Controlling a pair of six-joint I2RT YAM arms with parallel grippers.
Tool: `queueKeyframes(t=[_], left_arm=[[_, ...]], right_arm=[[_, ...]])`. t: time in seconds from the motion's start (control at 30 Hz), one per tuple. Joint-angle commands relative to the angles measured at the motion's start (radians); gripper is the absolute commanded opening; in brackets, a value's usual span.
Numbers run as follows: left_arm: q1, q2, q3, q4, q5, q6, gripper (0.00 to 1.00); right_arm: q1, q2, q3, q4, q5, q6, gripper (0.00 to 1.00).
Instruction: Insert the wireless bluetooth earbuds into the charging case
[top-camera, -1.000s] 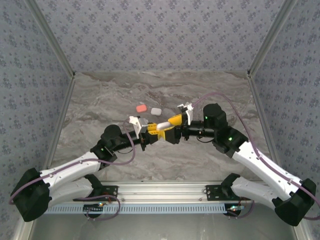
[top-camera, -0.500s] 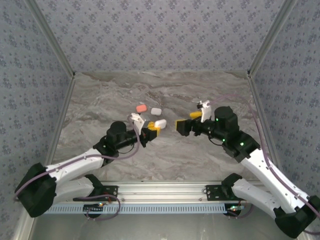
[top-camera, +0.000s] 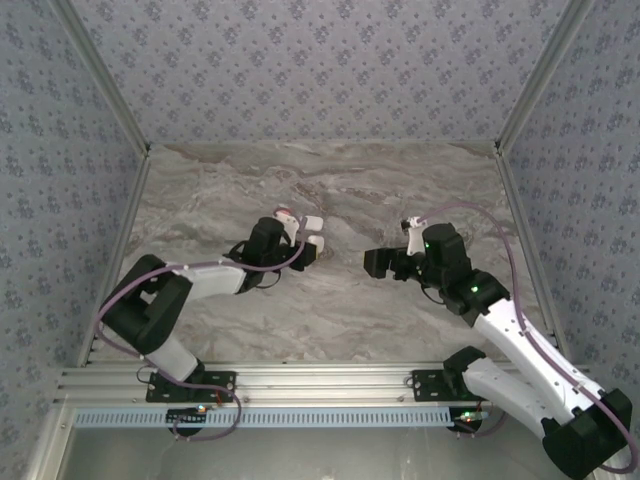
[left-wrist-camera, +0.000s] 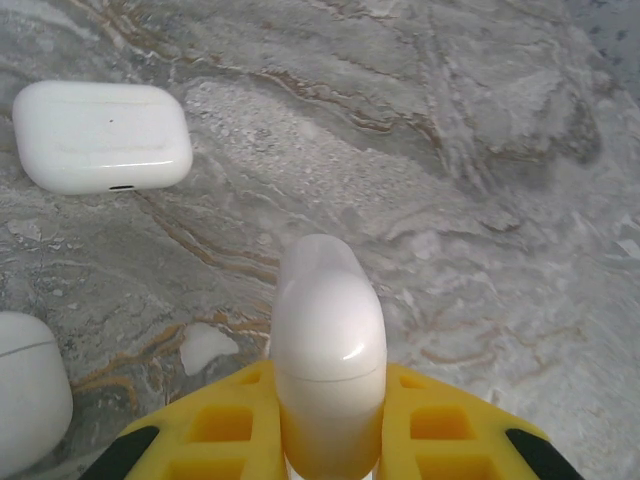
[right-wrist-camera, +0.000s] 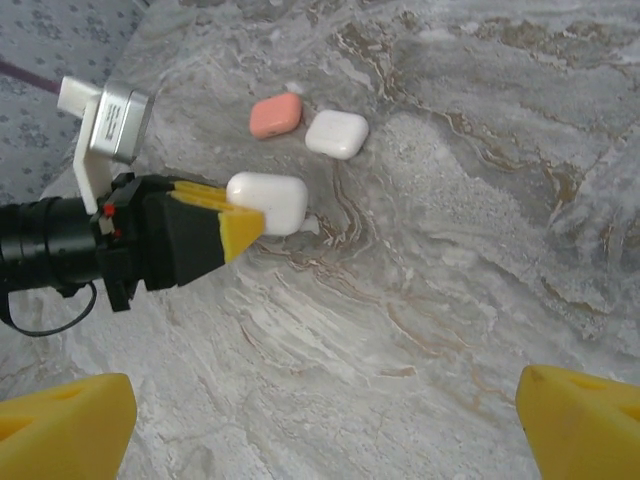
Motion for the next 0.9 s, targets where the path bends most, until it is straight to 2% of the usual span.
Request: queueKeyframes(t=[0.0, 0.13, 0.37, 0.7, 0.87], left_arm=[[0.01, 0.059, 0.077, -0.026, -0.002, -0.062, 0.02], [0.013, 0.115, 0.115, -0.039, 0.01, -0.077, 0.14], [0.012, 0.162, 0.143, -0.066, 0.031, -0.086, 0.23], [0.013, 0.172, 0.154, -0.077, 0.044, -0.078, 0.46], [0.013, 0.147, 0.154, -0.087, 0.04, -0.066, 0.52]], right_arm=[[-0.007, 0.011, -0.023, 0.005, 0.0, 0.019, 1.0], [-0.008, 0.018, -0.041, 0.01, -0.001, 0.022, 1.0], [-0.014, 0.034, -0.044, 0.014, -0.002, 0.015, 1.0], [-0.026, 0.045, -0.034, 0.004, -0.003, -0.004, 1.0], [-0.042, 0.043, -0.024, -0.02, 0.005, -0.024, 1.0]])
